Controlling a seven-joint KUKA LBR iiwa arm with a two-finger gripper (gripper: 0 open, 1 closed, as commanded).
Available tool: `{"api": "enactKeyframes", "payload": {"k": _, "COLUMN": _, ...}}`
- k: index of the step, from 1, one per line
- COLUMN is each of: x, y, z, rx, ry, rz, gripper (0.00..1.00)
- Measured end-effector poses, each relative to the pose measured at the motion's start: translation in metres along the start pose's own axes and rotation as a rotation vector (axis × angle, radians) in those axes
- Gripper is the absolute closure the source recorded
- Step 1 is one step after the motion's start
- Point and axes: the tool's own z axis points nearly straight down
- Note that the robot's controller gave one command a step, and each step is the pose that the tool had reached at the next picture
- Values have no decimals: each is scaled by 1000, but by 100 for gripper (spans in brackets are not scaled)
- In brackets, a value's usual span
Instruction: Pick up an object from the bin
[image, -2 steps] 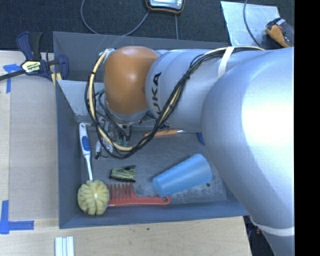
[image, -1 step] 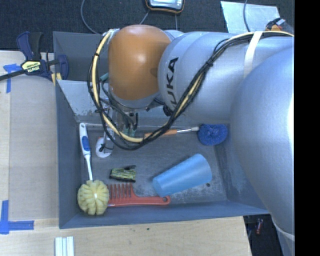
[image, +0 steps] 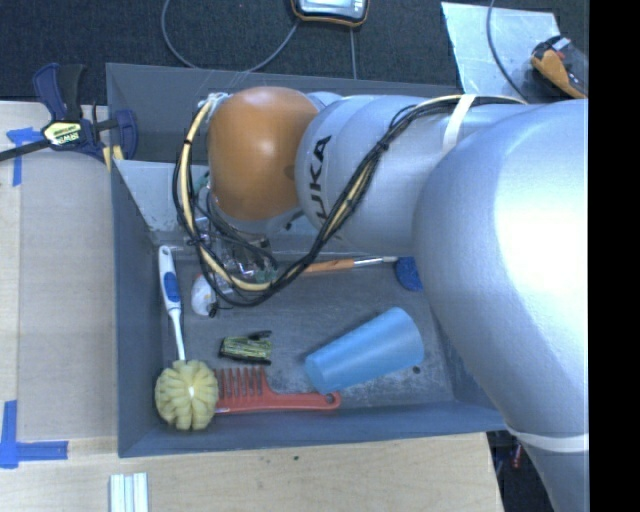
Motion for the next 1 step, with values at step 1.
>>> {"api": "enactKeyframes", "payload": {"k": 1, "x": -4, "y": 11, "z": -47, "rx": -5, "ry": -10, "rz": 347, "gripper": 0}}
